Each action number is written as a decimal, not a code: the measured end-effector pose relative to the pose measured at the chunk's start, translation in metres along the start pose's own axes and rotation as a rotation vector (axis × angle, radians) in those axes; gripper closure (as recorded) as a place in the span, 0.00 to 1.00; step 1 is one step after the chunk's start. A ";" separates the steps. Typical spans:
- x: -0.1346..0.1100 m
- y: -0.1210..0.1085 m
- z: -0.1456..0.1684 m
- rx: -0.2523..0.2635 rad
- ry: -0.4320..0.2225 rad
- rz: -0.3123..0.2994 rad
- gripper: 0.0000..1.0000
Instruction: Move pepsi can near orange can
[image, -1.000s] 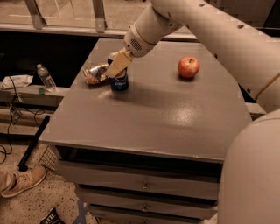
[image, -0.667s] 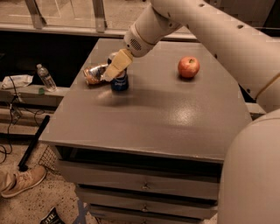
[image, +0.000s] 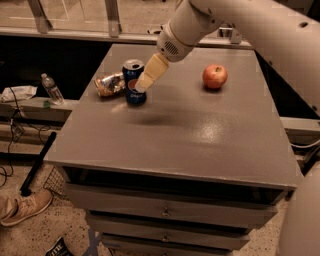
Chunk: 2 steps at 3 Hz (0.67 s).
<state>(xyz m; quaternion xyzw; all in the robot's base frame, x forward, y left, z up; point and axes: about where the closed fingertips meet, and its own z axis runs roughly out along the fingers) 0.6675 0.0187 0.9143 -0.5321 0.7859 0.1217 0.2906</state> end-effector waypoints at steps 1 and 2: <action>0.035 -0.012 -0.046 0.087 -0.009 0.035 0.00; 0.076 -0.025 -0.081 0.143 -0.068 0.101 0.00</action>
Offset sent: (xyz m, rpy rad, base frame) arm -0.0403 -0.2050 0.0373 0.1848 -0.1391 -0.3072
